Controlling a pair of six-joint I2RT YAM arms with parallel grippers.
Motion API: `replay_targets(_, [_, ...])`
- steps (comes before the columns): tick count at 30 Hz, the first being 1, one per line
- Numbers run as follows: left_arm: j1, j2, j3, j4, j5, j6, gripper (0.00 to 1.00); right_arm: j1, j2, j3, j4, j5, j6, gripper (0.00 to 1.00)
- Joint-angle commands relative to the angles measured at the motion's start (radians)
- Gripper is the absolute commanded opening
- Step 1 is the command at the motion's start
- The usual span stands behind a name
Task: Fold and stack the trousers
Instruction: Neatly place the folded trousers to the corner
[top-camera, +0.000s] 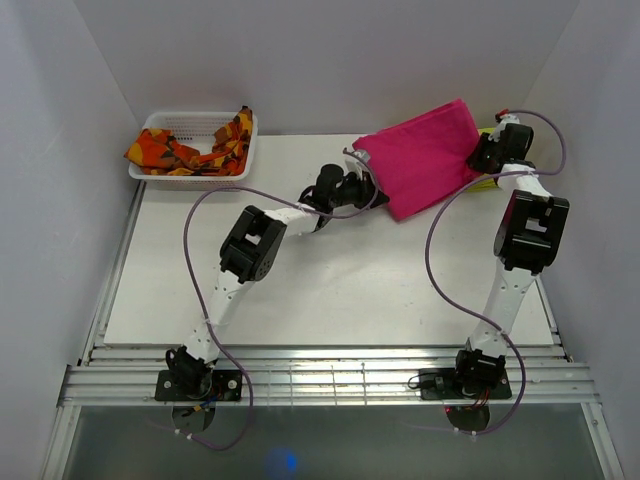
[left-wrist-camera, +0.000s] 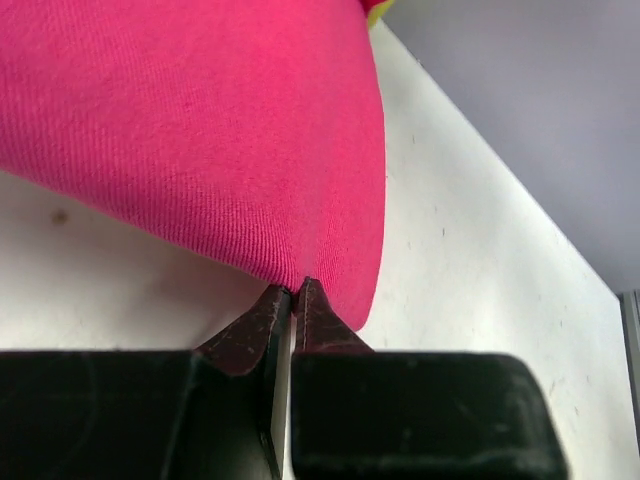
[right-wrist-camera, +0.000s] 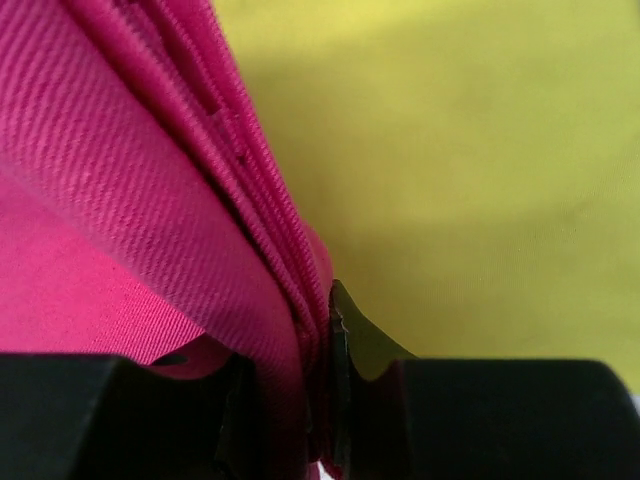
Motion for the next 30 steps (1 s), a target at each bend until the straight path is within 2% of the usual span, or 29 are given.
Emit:
replay_targets(1, [0.062,-0.206,-0.229,-0.012,0.1,0.054,0.15,-0.069,-0.015,0.089,0.184,0.184,0.069,0.08])
replay_targets(5, [0.089,-0.315,-0.396,0.006,0.146,0.001,0.19,-0.089,-0.021,0.055,0.15,0.24,0.151,0.08])
replay_targets(6, [0.092,-0.329,-0.42,0.006,0.159,-0.005,0.25,-0.095,-0.021,0.049,0.141,0.234,0.166,0.08])
replay_targets(8, [0.093,-0.369,-0.481,0.0,0.187,0.002,0.31,-0.115,-0.019,0.046,0.138,0.201,0.197,0.08])
replay_targets(11, [0.109,-0.378,-0.5,-0.008,0.164,-0.004,0.32,-0.129,-0.026,0.043,0.135,0.072,0.205,0.08])
replay_targets(12, [0.118,-0.368,-0.487,-0.008,0.169,-0.057,0.37,-0.129,-0.032,0.043,0.124,0.054,0.206,0.08])
replay_targets(15, [0.132,-0.297,-0.406,-0.001,0.187,-0.146,0.53,-0.126,-0.045,0.025,0.107,-0.01,0.205,0.08])
replay_targets(17, [0.127,-0.245,-0.347,0.051,0.181,-0.244,0.69,-0.123,-0.044,0.017,0.093,-0.032,0.203,0.08])
replay_targets(19, [0.115,-0.199,-0.279,0.065,0.166,-0.265,0.79,-0.123,-0.039,0.021,0.083,-0.061,0.203,0.08])
replay_targets(25, [0.05,0.0,0.023,0.054,0.068,-0.314,0.84,-0.123,-0.038,0.037,0.064,-0.157,0.247,0.08])
replay_targets(30, [-0.003,0.126,0.172,0.043,-0.014,-0.364,0.84,-0.11,-0.041,0.04,0.032,-0.185,0.258,0.08])
